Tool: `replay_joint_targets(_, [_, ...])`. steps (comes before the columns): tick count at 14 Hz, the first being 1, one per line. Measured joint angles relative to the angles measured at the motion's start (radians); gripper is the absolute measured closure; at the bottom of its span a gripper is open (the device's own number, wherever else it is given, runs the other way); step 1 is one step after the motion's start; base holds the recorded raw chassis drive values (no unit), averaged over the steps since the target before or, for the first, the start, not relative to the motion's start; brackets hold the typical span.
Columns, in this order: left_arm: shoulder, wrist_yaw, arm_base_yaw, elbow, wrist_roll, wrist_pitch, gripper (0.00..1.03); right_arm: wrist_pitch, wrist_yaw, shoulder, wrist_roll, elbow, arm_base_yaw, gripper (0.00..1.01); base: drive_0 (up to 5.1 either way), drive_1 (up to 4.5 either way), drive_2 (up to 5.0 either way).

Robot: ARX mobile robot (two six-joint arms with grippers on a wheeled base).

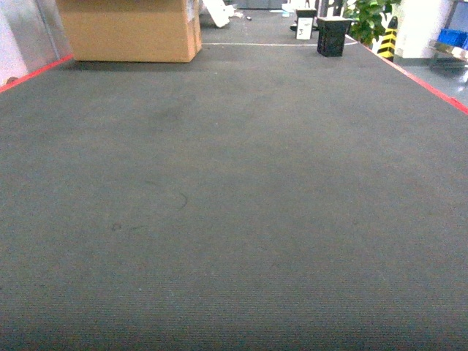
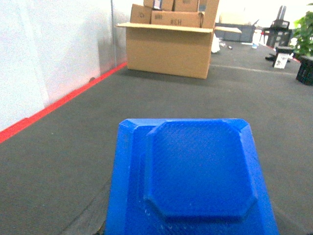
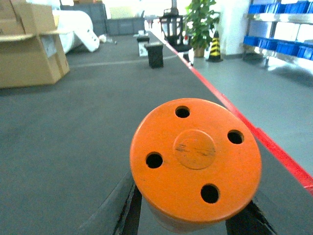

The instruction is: Sort blue parts and orange caps into right shelf containers

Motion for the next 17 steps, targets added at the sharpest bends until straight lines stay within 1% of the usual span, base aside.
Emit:
replay_joint_targets(1, [-0.448,-0.048,-0.003,-0.022,0.004,-0.254,0.60,-0.211,0.010,-0.405,-0.005,-0.028,-0.029,0.60,0.0,0.00,0.0])
replay_joint_targets(2, [-0.470,-0.052,-0.027,-0.022,0.002,-0.250,0.60,-0.203,0.033,-0.406,-0.005,-0.031,-0.006,0.60,0.0,0.00,0.0])
replay_joint_targets(3, [-0.463,-0.043,-0.032,-0.022,0.002,-0.256,0.60,-0.209,0.029,-0.394,-0.006,-0.036,0.000,0.60,0.0,0.00,0.0])
replay_joint_targets(4, [-0.470,-0.008,-0.015,-0.010,0.002,-0.340,0.60,-0.272,-0.002,-0.403,-0.015,-0.029,-0.013,0.60,0.0,0.00,0.0])
replay_joint_targets(5, [-0.523,0.152,0.046,0.005,0.005,-0.526,0.60,-0.403,-0.148,-0.441,-0.043,-0.022,-0.064,0.60,0.0,0.00,0.0])
replay_joint_targets(6, [-0.569,0.247,0.077,-0.011,0.006,-0.609,0.60,-0.430,-0.220,-0.475,-0.055,-0.047,-0.085,0.60,0.0,0.00,0.0])
replay_joint_targets(7, [-0.600,0.299,0.098,-0.039,0.006,-0.618,0.60,-0.435,-0.298,-0.504,-0.060,-0.077,-0.120,0.60,0.0,0.00,0.0])
replay_joint_targets(8, [-0.621,0.323,0.114,-0.059,0.006,-0.618,0.60,-0.434,-0.348,-0.528,-0.066,-0.102,-0.193,0.60,0.0,0.00,0.0])
replay_joint_targets(9, [-0.677,0.441,0.232,-0.106,0.009,-0.640,0.60,-0.441,-0.359,-0.576,-0.071,-0.147,-0.197,0.60,0.0,0.00,0.0])
replay_joint_targets(10, [-0.700,0.431,0.249,-0.117,0.009,-0.641,0.60,-0.444,-0.355,-0.599,-0.073,-0.159,-0.198,0.60,0.0,0.00,0.0])
replay_joint_targets(11, [-0.726,0.451,0.240,-0.131,0.011,-0.649,0.60,-0.455,-0.357,-0.624,-0.074,-0.176,-0.198,0.60,0.0,0.00,0.0])
replay_joint_targets(17, [-0.835,0.449,0.240,-0.180,0.013,-0.715,0.60,-0.515,-0.357,-0.734,-0.075,-0.227,-0.198,0.60,0.0,0.00,0.0])
